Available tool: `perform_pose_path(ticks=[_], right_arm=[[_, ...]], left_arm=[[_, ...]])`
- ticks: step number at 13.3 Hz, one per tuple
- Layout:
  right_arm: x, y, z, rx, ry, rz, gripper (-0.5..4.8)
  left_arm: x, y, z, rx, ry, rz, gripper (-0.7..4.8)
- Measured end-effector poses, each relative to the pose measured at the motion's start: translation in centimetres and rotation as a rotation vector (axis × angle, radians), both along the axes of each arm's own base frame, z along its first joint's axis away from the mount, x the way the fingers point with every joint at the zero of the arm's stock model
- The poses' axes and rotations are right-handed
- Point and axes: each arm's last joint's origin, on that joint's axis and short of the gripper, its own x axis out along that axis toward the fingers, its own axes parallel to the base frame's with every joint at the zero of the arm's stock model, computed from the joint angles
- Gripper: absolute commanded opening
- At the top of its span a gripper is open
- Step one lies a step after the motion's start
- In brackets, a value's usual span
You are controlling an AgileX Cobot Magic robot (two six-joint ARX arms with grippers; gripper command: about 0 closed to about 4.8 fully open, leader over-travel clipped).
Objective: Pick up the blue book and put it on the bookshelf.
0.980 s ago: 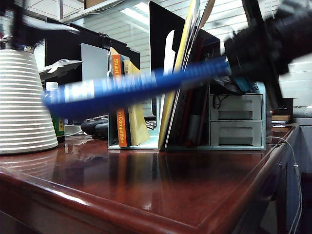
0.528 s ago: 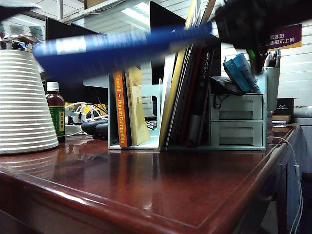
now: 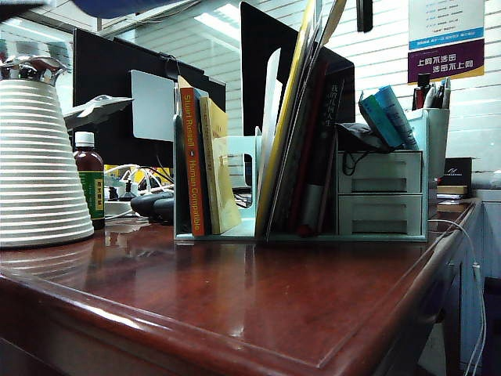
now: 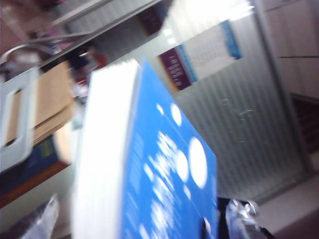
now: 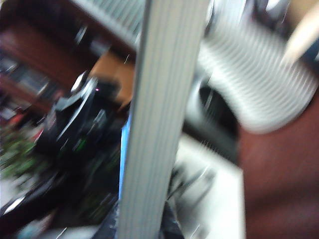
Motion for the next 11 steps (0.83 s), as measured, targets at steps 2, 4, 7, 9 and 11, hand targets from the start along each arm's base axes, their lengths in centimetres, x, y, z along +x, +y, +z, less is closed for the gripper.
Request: perform_pose_path(ticks=[2,4,7,9,11], right_arm=[[0.3,0.1,0.9,0.039,-0.056,-0.096,-0.06],[0.2,0.9,1.4,0.070,-0.103,-0.153,-0.06],[-0.4,2.7,1.7,0.089,-0.125,-0.170,-0.06],[-0.8,3.4,1.8,0.098,-0.139,-0.159,-0.06],[-0.7,3.3,1.9,0.110,-0.138,-0.181,-0.06]], left_arm=[[-0.2,0.0,0.6,-0.009,-0.062,-0.003,4.79],[-0.5,0.0,1.2,-0.026,-0.132,-0.008,4.79],[-0.5,-1.2,1.1,-0.049,-0.114,-0.035,4.79],[-0.7,-2.8,1.0,-0.047,-0.126,-0.065,4.79],[-0.5,-4.7,0.5,-0.073,-0.083,-0.065,4.79]])
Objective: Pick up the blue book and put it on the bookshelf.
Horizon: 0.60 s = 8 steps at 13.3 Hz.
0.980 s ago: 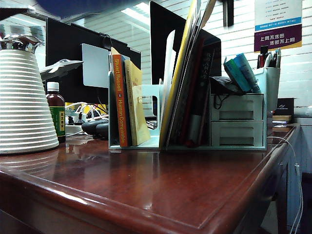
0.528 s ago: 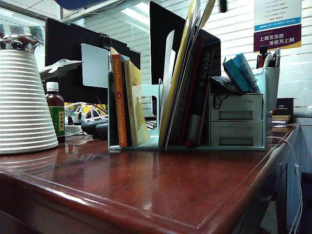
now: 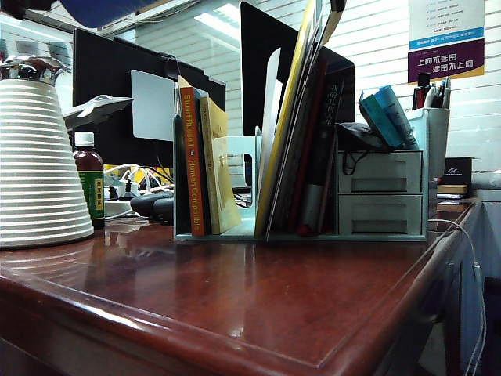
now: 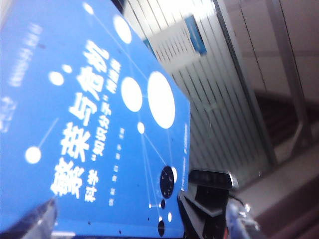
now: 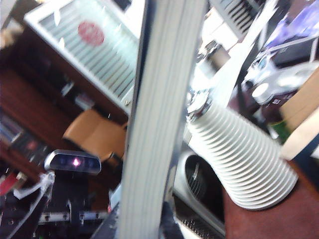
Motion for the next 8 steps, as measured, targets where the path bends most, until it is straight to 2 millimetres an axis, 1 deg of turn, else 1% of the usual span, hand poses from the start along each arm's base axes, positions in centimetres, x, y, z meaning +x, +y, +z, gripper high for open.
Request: perform_pose_path(ticks=[2,6,8], right_arm=[[-0.01,-0.02,0.19,0.013,-0.011,-0.003,-0.06],[0.09,-0.01,0.25,0.024,-0.014,-0.034,-0.06],[0.16,-0.07,0.46,0.040,-0.031,-0.073,-0.06]], left_arm=[[-0.04,-0.41,-0.04,-0.015,0.005,0.012,4.79],[0.13,-0.34,-0.30,-0.044,0.057,0.023,4.79],[0.25,-0.25,-0.45,-0.062,0.083,0.062,4.79]])
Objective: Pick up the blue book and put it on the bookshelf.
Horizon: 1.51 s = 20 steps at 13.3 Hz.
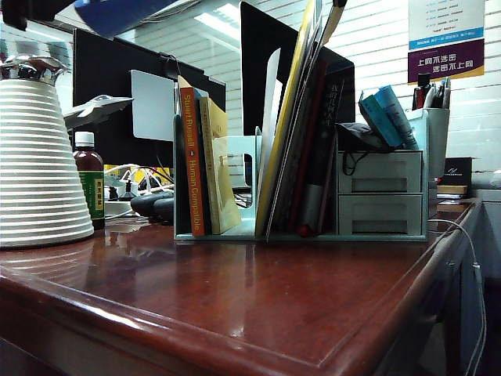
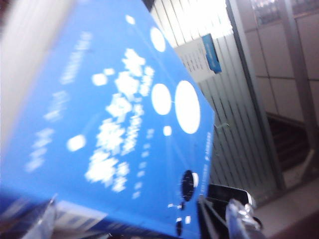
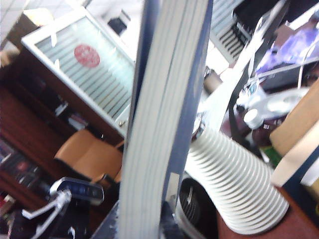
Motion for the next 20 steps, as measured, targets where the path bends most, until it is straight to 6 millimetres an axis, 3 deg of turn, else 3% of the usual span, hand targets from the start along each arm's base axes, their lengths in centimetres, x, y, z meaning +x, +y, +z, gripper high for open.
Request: perform_pose_path(ticks=[4,5,10,13,14,15,16,17,19,20], right_arm=[[-0.1,-0.1,0.6,0.051,-0.022,-0.042,-0.06],[-0.1,-0.1,0.9,0.081,-0.027,-0.038,-0.06],[-0.1,-0.1,1.0,0.092,-0.015,-0.035,-0.06],[-0.2,-0.1,1.0,0.094,-0.009,-0.014,-0.06],[-0.2,-0.1,1.0,0.094,-0.005,-0.008,-0.06],[-0.2,0.0,1.0,0.094,0.000,-0.002,-0.06],[-0.2,0.0,1.0,0.093,0.002,0.001,-0.06],[-0.3,-0.1,1.0,0.094,0.001,0.004,-0.06],[-0.2,-0.1,1.0,0.096,0.003,-0.004,-0.03],[-0.2,-0.1,1.1,0.101,0.001,-0.002,4.79]], left_arm=[[0.1,0.1,-0.2,-0.035,0.039,0.031,4.79],[1.0,-0.7,-1.2,-0.028,0.088,0.013,4.79],[2.5,-3.3,-2.0,-0.166,0.032,-0.071,4.79],[4.6,-4.4,1.5,-0.218,-0.112,-0.049,4.79],[4.9,-4.5,1.6,-0.218,-0.112,-0.049,4.44],[5.1,-4.7,1.6,-0.216,-0.108,-0.049,3.35],[5.2,-4.7,1.5,-0.214,-0.105,-0.048,0.51],[5.4,-4.8,1.3,-0.209,-0.092,-0.044,-0.08],[5.2,-4.8,1.5,-0.219,-0.111,-0.044,-0.07],[5.1,-4.7,1.8,-0.205,-0.144,-0.033,-0.07]])
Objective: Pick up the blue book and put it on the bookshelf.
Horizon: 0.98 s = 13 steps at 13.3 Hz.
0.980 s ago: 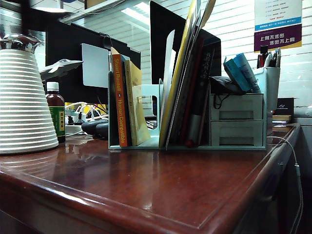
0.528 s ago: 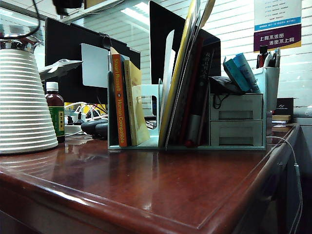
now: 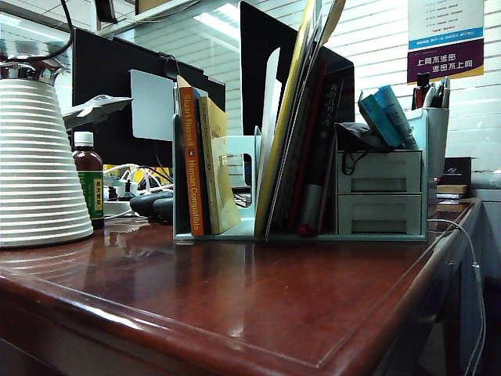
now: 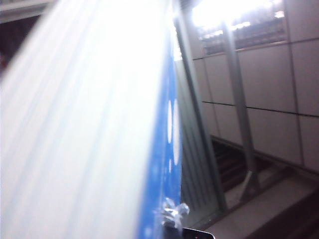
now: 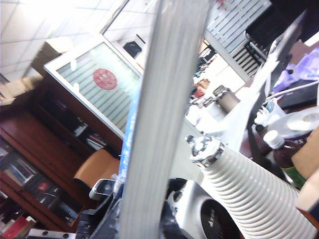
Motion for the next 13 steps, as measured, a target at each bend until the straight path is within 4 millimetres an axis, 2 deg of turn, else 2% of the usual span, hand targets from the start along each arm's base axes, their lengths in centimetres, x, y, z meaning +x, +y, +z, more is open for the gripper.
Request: perform_pose_path(ticks=[1,4,7,8,10,11,12,13], right_arm=[[0.0,-0.5,0.4,0.006,-0.043,-0.017,4.79],[-0.1,-2.4,1.8,0.028,-0.125,-0.073,4.79],[-0.3,-5.2,2.9,0.016,-0.194,-0.190,4.79],[-1.0,-6.2,3.8,0.014,-0.253,-0.234,4.79],[-1.6,-7.0,4.5,0.004,-0.311,-0.283,4.79],[-1.9,-7.0,4.7,-0.008,-0.338,-0.297,4.79],[-2.3,-7.1,5.1,-0.013,-0.368,-0.304,4.79],[-2.4,-7.2,5.1,-0.013,-0.372,-0.307,4.79]], left_arm=[[-0.2,0.1,0.5,0.059,-0.099,0.063,-0.07],[0.4,0.6,2.1,0.174,-0.171,0.184,-0.06],[0.6,1.6,5.6,0.313,-0.273,0.273,-0.06],[0.8,1.7,7.5,0.434,-0.287,0.299,-0.07],[1.5,1.1,9.2,0.641,-0.273,0.281,-0.06],[2.7,0.3,8.4,0.761,-0.222,0.229,-0.07],[4.1,-0.3,6.4,0.841,-0.138,0.197,-0.06],[4.8,-0.4,5.6,0.899,-0.086,0.248,-0.06]])
